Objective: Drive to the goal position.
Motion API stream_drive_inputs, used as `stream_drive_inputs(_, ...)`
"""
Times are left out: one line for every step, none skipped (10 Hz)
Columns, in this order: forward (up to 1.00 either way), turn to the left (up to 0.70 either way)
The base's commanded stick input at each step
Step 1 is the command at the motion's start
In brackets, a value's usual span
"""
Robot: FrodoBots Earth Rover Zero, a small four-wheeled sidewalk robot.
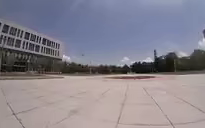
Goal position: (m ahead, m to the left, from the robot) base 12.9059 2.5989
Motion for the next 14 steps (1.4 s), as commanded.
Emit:
stream_drive_inputs(0.50, 0.01)
stream_drive_inputs(0.50, 0.01)
stream_drive_inputs(0.50, 0.01)
stream_drive_inputs(0.50, 0.01)
stream_drive_inputs(0.50, 0.01)
stream_drive_inputs(0.50, 0.01)
stream_drive_inputs(0.50, 0.01)
stream_drive_inputs(0.50, 0.01)
stream_drive_inputs(0.50, 0.01)
stream_drive_inputs(0.50, 0.01)
stream_drive_inputs(0.50, 0.01)
stream_drive_inputs(0.50, 0.01)
stream_drive_inputs(0.50, 0.01)
stream_drive_inputs(0.50, 0.01)
